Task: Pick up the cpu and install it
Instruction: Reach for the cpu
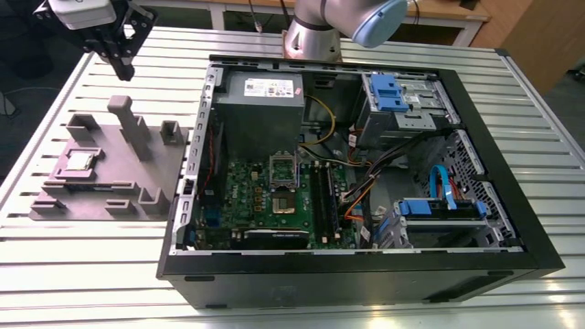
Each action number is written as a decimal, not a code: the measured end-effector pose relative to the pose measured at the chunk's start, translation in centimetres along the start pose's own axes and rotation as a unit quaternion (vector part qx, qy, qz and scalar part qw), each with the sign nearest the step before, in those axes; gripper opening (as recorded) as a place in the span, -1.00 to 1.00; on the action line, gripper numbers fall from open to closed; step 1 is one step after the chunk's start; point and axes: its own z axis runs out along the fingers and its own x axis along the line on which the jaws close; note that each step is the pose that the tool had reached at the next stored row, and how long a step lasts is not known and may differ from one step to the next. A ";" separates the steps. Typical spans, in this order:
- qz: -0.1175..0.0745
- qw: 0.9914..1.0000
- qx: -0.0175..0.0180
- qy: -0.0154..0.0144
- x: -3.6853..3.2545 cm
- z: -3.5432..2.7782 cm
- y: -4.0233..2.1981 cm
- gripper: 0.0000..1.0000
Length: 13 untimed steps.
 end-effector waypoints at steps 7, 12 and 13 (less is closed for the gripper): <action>0.000 1.000 0.000 0.000 0.22 0.01 -0.02 -0.80; 0.000 1.000 0.000 0.001 0.51 0.02 -0.04 -0.80; 0.000 1.000 0.000 0.001 0.59 0.02 -0.04 -0.80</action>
